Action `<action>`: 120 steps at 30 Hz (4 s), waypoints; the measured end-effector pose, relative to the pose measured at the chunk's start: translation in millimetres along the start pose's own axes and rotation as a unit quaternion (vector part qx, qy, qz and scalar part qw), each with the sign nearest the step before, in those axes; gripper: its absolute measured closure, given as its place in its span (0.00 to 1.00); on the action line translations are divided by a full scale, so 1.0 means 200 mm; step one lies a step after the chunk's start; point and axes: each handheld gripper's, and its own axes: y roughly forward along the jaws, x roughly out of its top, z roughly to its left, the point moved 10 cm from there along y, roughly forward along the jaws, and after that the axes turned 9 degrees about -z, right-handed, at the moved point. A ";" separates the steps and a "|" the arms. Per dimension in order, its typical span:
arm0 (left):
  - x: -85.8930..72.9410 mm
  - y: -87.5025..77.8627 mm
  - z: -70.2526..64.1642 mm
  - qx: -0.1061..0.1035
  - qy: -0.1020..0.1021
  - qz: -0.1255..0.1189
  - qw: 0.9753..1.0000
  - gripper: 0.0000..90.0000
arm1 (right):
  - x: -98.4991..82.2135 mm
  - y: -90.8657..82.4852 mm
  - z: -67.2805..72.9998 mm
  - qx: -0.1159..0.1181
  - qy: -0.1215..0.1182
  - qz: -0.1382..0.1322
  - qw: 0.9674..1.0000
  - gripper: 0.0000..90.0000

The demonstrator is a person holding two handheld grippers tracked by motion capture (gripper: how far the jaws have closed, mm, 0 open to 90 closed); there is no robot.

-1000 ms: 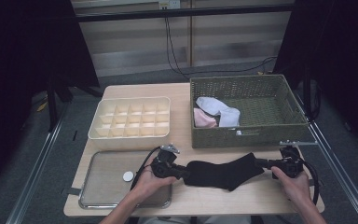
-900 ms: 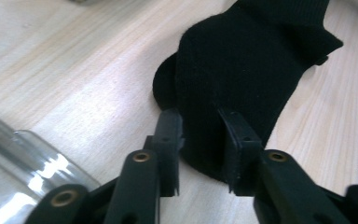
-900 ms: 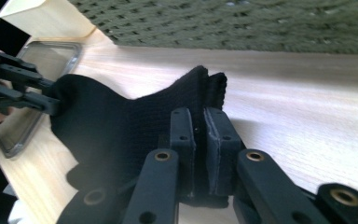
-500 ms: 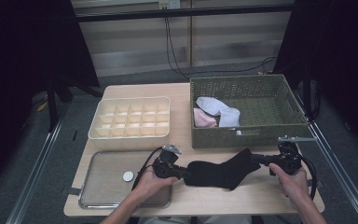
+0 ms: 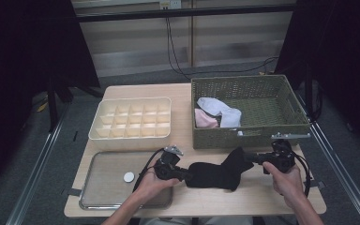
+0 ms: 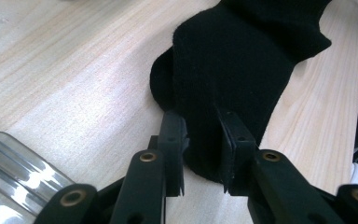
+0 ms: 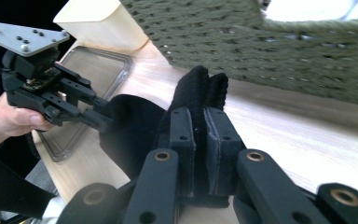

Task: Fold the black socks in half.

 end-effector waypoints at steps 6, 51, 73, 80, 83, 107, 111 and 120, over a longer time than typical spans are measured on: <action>0.01 0.01 -0.01 -0.004 -0.004 -0.003 1.000 0.82 | 0.00 0.05 0.06 0.012 -0.008 0.006 1.000 0.92; 0.03 0.00 -0.03 -0.009 -0.007 -0.010 1.000 0.76 | -0.12 0.36 0.32 0.068 -0.042 0.056 0.995 0.79; 0.12 -0.09 -0.05 -0.030 -0.005 -0.050 0.998 0.76 | -0.31 0.46 0.27 0.032 -0.070 0.125 0.989 0.88; 0.14 -0.09 -0.07 -0.032 0.002 -0.051 0.998 0.78 | -0.22 0.36 0.23 0.028 -0.058 0.101 0.993 0.86; 0.16 -0.09 -0.08 -0.029 0.007 -0.054 0.998 0.77 | -0.23 0.29 0.22 0.023 -0.055 0.098 0.993 0.87; 0.17 0.15 -0.11 -0.041 0.041 -0.011 0.998 0.76 | -0.29 0.27 0.17 0.016 -0.056 0.102 0.993 0.81; 0.14 0.16 -0.09 -0.026 0.049 -0.002 0.998 0.76 | -0.26 0.25 0.14 0.008 -0.047 0.081 0.996 0.77; 0.14 0.17 -0.09 -0.043 0.046 -0.017 0.998 0.79 | -0.30 0.25 0.07 -0.010 -0.018 0.089 0.996 0.59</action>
